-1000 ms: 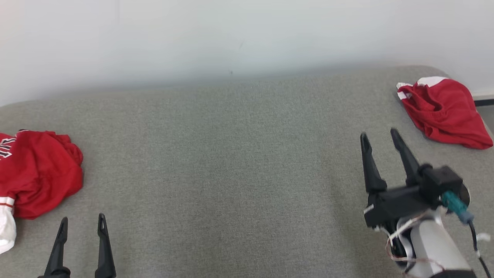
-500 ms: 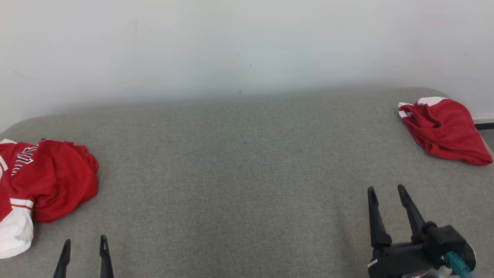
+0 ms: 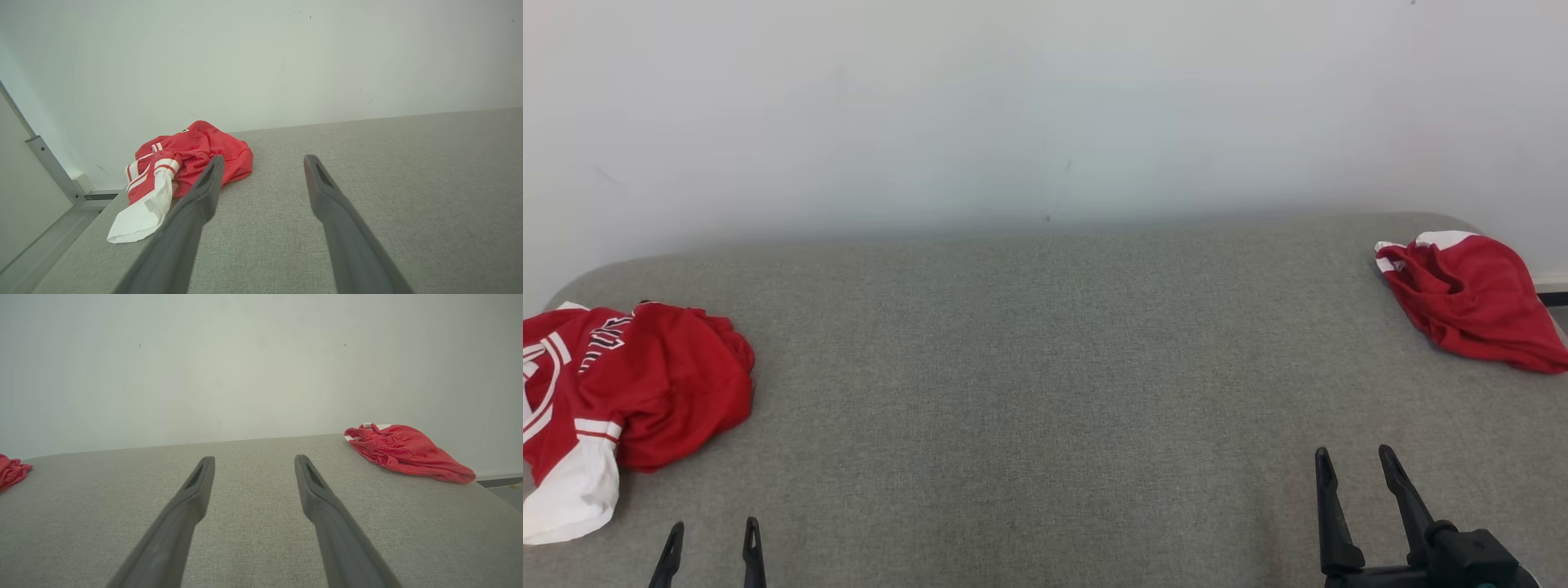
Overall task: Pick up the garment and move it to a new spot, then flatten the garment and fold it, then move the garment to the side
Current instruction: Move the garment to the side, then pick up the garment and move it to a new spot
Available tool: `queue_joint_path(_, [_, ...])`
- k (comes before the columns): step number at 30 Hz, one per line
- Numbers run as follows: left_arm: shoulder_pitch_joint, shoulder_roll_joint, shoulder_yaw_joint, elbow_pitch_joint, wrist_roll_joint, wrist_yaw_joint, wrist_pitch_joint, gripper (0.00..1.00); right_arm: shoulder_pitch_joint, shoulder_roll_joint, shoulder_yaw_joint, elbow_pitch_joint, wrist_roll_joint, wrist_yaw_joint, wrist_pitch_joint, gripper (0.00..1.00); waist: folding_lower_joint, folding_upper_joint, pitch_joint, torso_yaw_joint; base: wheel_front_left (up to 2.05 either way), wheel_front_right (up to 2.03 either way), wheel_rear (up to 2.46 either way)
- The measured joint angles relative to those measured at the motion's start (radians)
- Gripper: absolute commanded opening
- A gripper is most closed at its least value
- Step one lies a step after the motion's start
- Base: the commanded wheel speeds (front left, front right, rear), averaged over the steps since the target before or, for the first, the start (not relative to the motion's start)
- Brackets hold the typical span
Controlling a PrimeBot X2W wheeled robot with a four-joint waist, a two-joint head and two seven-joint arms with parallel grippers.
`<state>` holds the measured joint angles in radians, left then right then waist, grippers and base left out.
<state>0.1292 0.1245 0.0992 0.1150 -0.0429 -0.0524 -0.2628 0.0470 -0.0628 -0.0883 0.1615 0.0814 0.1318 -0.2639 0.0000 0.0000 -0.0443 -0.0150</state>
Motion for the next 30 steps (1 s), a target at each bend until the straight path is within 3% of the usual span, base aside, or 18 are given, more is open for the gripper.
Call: queue_joint_path(30, [0.014,0.009,-0.018,0.009,-0.004,0.017,0.000,1.00,0.030,0.011,-0.006,0.002,-0.005,0.000,0.000,1.00,0.0000,0.0000,-0.009,0.016,0.00,0.00,0.00])
